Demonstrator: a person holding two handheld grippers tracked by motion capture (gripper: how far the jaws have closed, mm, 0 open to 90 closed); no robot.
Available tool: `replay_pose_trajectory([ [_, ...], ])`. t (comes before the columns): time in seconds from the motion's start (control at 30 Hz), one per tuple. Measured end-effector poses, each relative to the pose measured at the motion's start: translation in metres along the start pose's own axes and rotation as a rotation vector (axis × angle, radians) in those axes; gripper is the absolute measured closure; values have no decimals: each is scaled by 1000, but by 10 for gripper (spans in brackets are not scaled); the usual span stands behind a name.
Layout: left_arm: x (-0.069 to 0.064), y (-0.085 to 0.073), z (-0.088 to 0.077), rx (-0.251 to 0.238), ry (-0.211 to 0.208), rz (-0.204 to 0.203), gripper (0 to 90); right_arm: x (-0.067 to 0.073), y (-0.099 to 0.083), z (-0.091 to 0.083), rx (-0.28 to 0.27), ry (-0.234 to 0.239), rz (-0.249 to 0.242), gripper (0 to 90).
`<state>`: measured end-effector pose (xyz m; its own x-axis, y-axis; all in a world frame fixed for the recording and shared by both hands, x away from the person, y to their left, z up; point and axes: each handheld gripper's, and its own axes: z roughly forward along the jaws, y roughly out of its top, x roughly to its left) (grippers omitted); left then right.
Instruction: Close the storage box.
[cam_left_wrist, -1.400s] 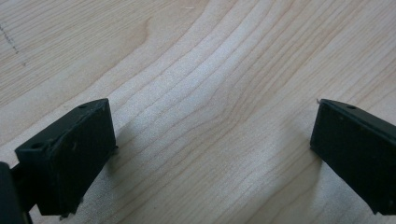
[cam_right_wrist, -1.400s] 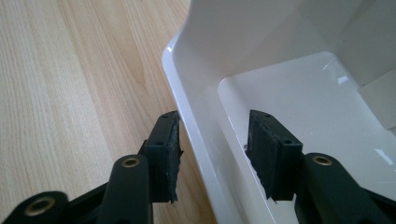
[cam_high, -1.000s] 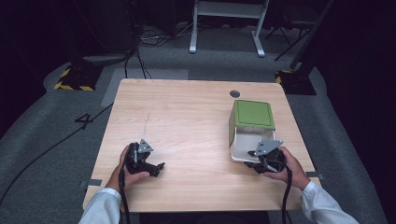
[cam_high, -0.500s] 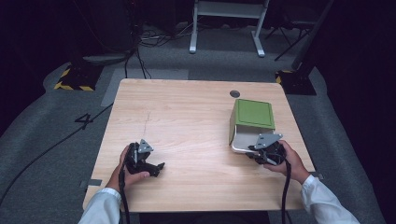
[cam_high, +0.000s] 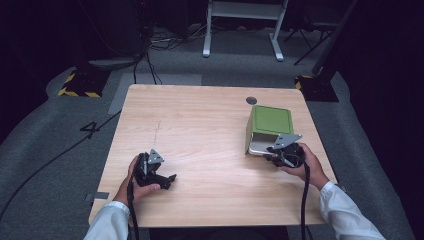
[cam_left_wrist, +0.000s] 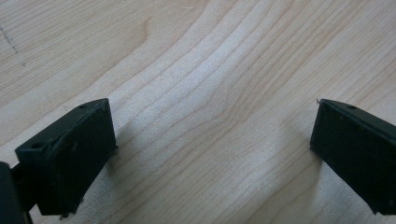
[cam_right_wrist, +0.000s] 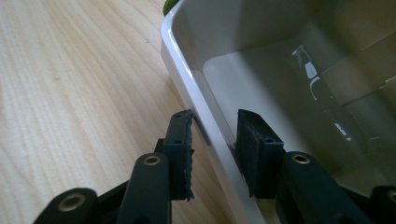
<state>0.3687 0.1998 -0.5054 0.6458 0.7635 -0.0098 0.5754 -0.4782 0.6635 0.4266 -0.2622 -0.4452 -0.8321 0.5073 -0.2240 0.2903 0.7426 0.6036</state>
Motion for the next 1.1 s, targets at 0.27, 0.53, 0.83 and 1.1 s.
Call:
replay_pose_trajectory([
  [0.27, 0, 0, 0, 0, 0, 0, 3, -6, -1, 2, -1, 3, 20, 658],
  [0.53, 0, 0, 0, 0, 0, 0, 3, -7, -1, 4, -1, 3, 25, 657],
  [0.83, 0, 0, 0, 0, 0, 0, 2, -6, 0, 4, -20, 6, 27, 661],
  [1.1, 0, 0, 0, 0, 0, 0, 2, -3, 2, -1, -42, 17, 21, 617],
])
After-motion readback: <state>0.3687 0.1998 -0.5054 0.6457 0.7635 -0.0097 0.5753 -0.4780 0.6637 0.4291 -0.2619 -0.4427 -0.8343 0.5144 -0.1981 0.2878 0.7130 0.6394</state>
